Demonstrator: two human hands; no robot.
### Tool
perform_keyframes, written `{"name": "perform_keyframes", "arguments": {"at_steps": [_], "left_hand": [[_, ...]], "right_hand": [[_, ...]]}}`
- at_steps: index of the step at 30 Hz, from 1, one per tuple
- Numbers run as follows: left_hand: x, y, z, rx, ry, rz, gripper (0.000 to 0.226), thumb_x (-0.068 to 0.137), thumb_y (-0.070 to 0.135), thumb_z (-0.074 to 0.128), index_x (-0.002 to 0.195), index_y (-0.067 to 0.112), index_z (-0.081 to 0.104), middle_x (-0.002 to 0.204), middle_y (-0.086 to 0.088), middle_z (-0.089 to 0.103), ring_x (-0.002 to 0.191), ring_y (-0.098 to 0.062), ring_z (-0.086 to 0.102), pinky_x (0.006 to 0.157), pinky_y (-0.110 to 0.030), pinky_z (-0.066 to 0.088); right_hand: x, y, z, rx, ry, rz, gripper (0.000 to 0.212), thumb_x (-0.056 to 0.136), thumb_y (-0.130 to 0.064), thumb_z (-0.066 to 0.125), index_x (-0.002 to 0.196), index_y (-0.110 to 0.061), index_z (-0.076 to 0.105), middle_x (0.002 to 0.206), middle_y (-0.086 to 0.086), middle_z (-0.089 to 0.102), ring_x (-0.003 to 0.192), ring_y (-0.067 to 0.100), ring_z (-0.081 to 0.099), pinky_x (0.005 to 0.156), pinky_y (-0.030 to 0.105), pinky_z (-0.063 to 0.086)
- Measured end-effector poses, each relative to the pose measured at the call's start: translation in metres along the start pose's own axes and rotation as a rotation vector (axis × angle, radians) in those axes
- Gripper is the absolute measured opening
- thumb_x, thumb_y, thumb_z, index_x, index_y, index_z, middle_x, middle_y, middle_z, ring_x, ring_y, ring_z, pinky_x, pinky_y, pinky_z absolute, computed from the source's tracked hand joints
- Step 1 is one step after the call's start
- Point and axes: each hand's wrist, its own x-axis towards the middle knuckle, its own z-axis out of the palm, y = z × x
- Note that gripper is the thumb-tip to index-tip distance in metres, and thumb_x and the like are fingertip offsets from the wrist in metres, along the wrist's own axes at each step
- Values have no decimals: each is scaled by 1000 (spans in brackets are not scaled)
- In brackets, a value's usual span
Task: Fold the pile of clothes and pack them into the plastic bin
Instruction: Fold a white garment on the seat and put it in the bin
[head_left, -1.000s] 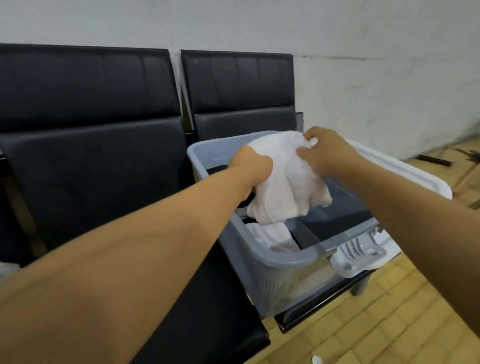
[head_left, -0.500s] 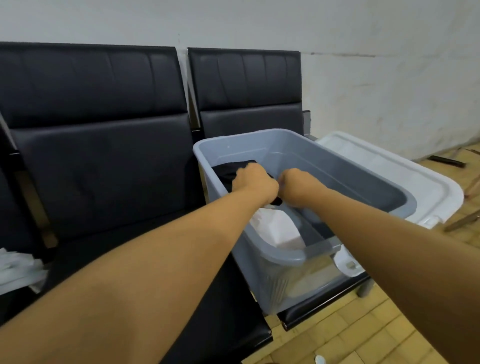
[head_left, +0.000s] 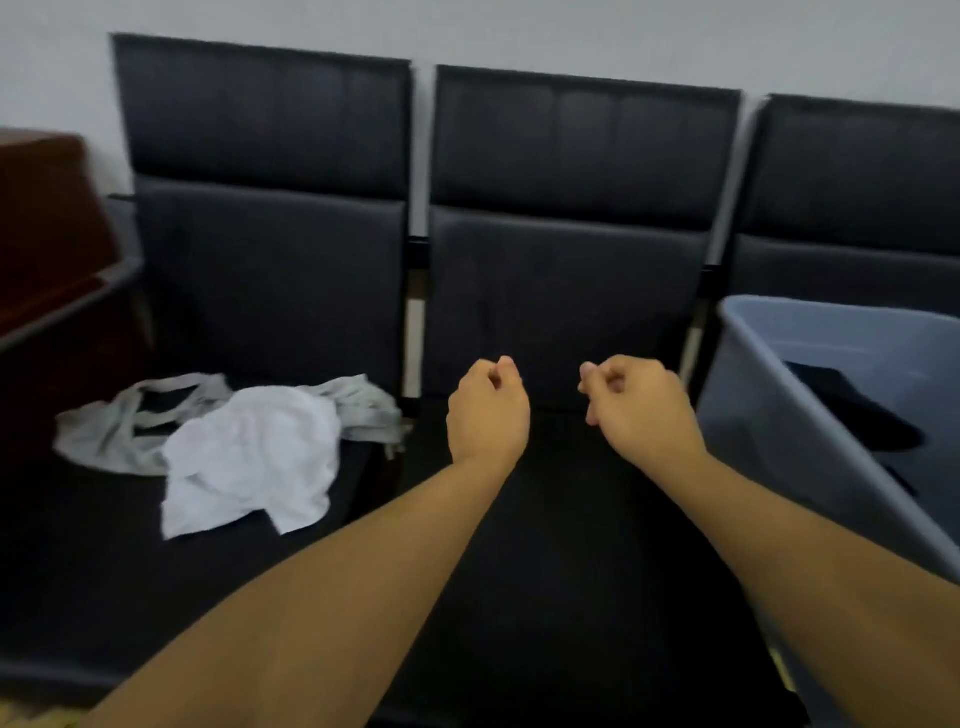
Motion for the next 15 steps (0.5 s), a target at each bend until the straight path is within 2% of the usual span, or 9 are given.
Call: {"name": "perform_keyframes", "arguments": {"at_steps": [2, 5, 8, 12, 15], "left_hand": [[29, -35, -42, -9, 56, -61, 36, 105, 41, 40, 89, 18, 62, 78, 0, 64, 75, -17, 62, 72, -37, 51], [61, -88, -102, 23, 138, -88, 37, 104, 37, 44, 84, 11, 63, 74, -6, 67, 69, -18, 64, 65, -37, 52], [78, -148, -158, 289, 56, -53, 31, 103, 36, 46, 83, 14, 58, 75, -1, 64, 68, -14, 59, 65, -32, 44], [93, -219, -228, 642, -64, 14, 14, 98, 29, 53, 105, 19, 60, 106, 3, 59, 97, -18, 60, 80, -36, 52], [98, -253, -268, 816, -107, 63, 28, 94, 28, 58, 122, 24, 54, 123, 6, 48, 112, -15, 49, 87, -33, 50]], "right_hand": [[3, -32, 47, -25, -95, -36, 35, 102, -47, 48, 80, -28, 67, 67, -7, 70, 68, 11, 68, 74, 41, 59], [6, -69, 114, -39, -251, -66, 35, 103, -47, 49, 82, -27, 68, 70, -5, 71, 67, 13, 68, 73, 42, 60], [5, -93, 180, -58, -430, -49, 34, 100, -46, 53, 81, -25, 70, 70, -5, 73, 69, 14, 70, 78, 44, 60], [-8, -113, 262, -163, -609, -92, 26, 91, -50, 64, 81, -27, 71, 80, -8, 73, 78, 14, 69, 80, 42, 59], [-24, -124, 306, -161, -710, -114, 18, 87, -48, 71, 97, -34, 69, 100, -14, 69, 95, 12, 66, 85, 37, 57]]}}
